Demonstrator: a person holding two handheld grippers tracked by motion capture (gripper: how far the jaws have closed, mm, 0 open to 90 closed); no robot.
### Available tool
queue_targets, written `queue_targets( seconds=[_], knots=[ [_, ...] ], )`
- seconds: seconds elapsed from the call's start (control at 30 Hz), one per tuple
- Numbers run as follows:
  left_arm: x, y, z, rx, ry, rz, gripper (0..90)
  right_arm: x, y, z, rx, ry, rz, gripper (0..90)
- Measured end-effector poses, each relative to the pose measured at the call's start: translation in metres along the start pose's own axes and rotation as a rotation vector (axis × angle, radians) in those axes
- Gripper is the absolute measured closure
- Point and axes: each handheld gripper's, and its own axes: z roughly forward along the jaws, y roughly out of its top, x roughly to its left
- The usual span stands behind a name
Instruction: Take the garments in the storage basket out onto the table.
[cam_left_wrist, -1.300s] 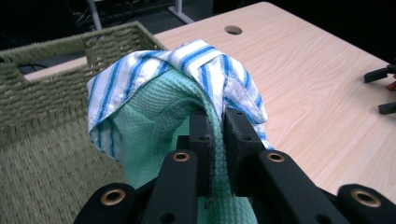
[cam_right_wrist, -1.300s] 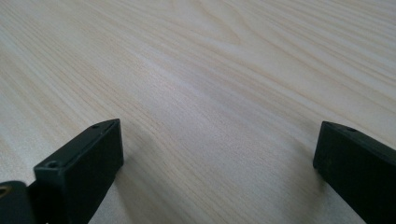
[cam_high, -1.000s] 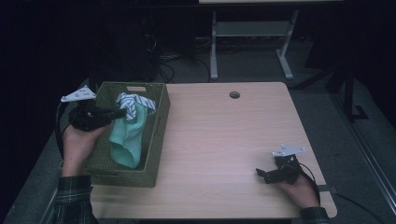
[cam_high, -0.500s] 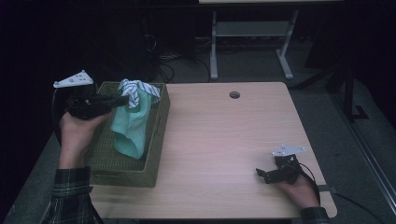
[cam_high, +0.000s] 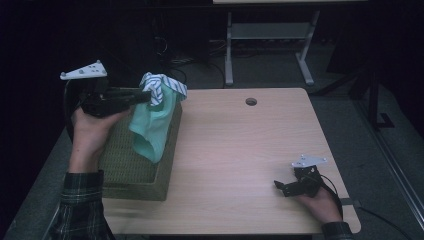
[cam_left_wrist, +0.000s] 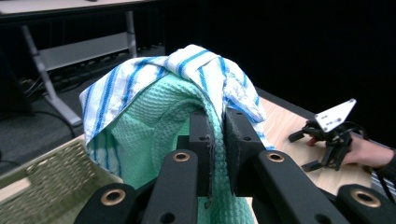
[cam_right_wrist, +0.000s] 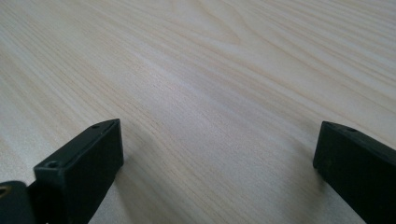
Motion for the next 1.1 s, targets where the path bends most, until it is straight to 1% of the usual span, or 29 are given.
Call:
queue_targets(
  seconds=[0.17, 0.27, 0.33, 0.4, 0.43, 0.47, 0.53, 0.57, 0.6, 0.67, 0.7, 0.77, 0.8, 0.83, 0.97, 1.0, 1.1],
  knots=[
    [-0.007, 0.007, 0.006, -0.008, -0.018, 0.015, 81.8, 0.0, 0.0, 0.0, 0.0, 0.0, 0.001, 1.4],
    [-0.013, 0.014, 0.013, -0.014, -0.043, 0.029, 81.8, 0.0, 0.0, 0.0, 0.0, 0.0, 0.001, 1.4],
    [-0.015, 0.015, 0.015, -0.017, -0.049, 0.031, 81.7, 0.0, 0.0, 0.0, 0.0, 0.0, 0.0, 1.4],
    [-0.018, 0.018, 0.018, -0.029, -0.069, 0.03, 81.7, 0.0, 0.0, 0.0, 0.0, 0.0, 0.0, 1.4],
    [-0.019, 0.019, 0.02, -0.029, -0.074, 0.037, 81.8, 0.0, 0.0, 0.0, 0.0, 0.0, 0.0, 1.4],
    [-0.023, 0.022, 0.025, -0.03, -0.088, 0.04, 81.8, 0.0, 0.0, 0.0, 0.0, 0.0, 0.0, 1.4],
    [-0.025, 0.023, 0.027, -0.029, -0.093, 0.043, 81.8, 0.0, 0.0, 0.0, 0.0, 0.0, 0.001, 1.4],
    [-0.028, 0.024, 0.032, -0.025, -0.105, 0.052, 81.8, 0.0, 0.0, 0.0, 0.0, 0.0, 0.001, 1.3],
    [-0.028, 0.024, 0.032, -0.025, -0.105, 0.052, 81.8, 0.0, 0.0, 0.0, 0.0, 0.0, 0.001, 1.3],
    [-0.033, 0.025, 0.041, -0.026, -0.127, 0.054, 81.8, 0.0, 0.0, 0.0, 0.0, 0.0, 0.001, 1.4],
    [-0.033, 0.025, 0.041, -0.026, -0.127, 0.054, 81.8, 0.0, 0.0, 0.0, 0.0, 0.0, 0.001, 1.4],
    [-0.036, 0.024, 0.047, -0.027, -0.141, 0.054, 81.8, 0.0, 0.0, 0.0, 0.0, 0.0, 0.001, 1.4],
    [-0.039, 0.023, 0.054, -0.02, -0.157, 0.058, 81.8, 0.0, 0.0, 0.0, 0.001, 0.0, 0.001, 1.4],
    [-0.039, 0.023, 0.054, -0.02, -0.157, 0.058, 81.8, 0.0, 0.0, 0.0, 0.001, 0.0, 0.001, 1.4],
    [-0.046, 0.02, 0.068, -0.013, -0.192, 0.06, 81.7, 0.0, 0.0, 0.0, 0.001, 0.0, 0.0, 1.4],
    [-0.049, 0.018, 0.075, -0.008, -0.203, 0.06, 81.7, 0.0, 0.0, 0.0, 0.0, 0.0, 0.001, 1.4],
    [-0.053, 0.014, 0.086, 0.0, -0.223, 0.057, 81.7, 0.0, 0.0, 0.0, 0.001, 0.0, 0.001, 1.4]
  ],
)
